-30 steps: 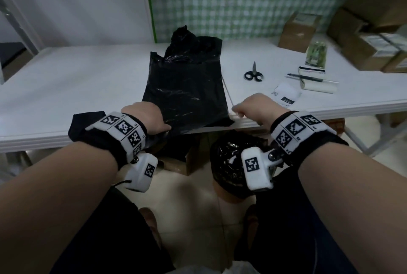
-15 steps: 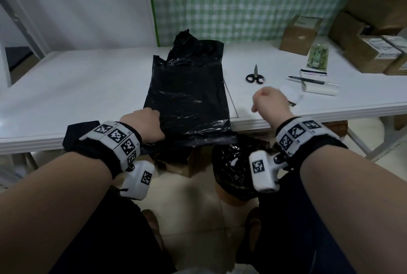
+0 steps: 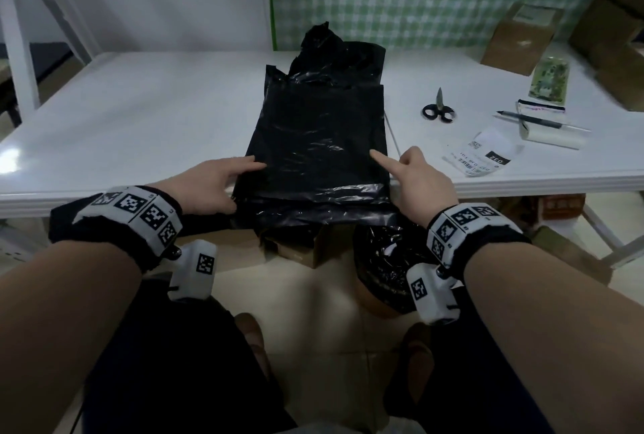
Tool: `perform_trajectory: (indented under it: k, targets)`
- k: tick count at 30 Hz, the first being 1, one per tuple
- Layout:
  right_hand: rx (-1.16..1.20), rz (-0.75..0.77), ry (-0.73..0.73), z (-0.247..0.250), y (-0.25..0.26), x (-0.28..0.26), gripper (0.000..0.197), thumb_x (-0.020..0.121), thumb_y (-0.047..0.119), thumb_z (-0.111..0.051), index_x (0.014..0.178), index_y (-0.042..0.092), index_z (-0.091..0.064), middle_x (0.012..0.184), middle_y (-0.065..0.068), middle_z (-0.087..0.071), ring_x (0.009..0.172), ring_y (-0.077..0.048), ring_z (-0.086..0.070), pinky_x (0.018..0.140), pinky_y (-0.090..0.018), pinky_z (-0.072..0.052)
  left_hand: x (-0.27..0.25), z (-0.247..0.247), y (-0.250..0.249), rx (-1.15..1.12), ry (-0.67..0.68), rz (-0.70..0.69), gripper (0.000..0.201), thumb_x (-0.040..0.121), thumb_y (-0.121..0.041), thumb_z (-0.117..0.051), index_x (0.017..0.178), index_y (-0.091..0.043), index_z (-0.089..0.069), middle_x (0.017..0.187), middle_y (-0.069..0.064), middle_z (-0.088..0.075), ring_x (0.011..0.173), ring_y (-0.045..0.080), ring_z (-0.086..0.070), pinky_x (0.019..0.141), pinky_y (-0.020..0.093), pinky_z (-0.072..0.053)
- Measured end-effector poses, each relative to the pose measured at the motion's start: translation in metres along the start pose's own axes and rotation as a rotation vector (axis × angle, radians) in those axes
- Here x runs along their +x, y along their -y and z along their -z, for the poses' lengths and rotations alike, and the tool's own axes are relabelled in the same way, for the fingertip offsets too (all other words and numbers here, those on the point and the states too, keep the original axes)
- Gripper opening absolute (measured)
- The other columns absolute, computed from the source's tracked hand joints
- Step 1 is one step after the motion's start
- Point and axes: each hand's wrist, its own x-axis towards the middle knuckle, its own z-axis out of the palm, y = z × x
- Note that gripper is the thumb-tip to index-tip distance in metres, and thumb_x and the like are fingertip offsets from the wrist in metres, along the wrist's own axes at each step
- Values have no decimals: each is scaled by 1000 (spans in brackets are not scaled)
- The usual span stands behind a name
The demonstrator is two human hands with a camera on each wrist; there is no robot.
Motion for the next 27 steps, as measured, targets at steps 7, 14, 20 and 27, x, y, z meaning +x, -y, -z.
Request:
perform_trajectory:
  k: [7,14,20,27]
  targets:
    - [381,-1,-70,-9,0,10,35,86,0,-57,110,21,-71,111,-2,-53,96,-18,-57,86,-21,-46,14,-18,24,304,-92,-45,77,84,-19,-66,146,-34,-23,157,-2,-18,145,33,-13,113,46,-25]
    - [868,-175,-112,-6,-2,16,14,81,13,-72,94,9,-74,93,-3,-68,90,-9,-59,84,-20,-40,14,-16,9,-322,-385,-6,13,87,-10,-62,95,-2,-69,85,5,-65,96,4,-53,83,20,-37]
    - [996,-213,-141,-8,2,23,40,84,26,-69,53,13,-47,45,12,-38,41,-1,-35,51,-18,-30,27,-11,6,-723,-462,103,34,84,-37,-61,79,-3,-64,75,11,-53,72,21,-44,69,34,-34]
    - [1105,-223,-153,-3,6,26,8,84,19,-70,89,14,-68,74,8,-63,67,-1,-57,63,-8,-45,44,-14,-3,-627,-505,145,52,95,-46,-41,89,1,-63,82,11,-60,75,20,-53,73,32,-40]
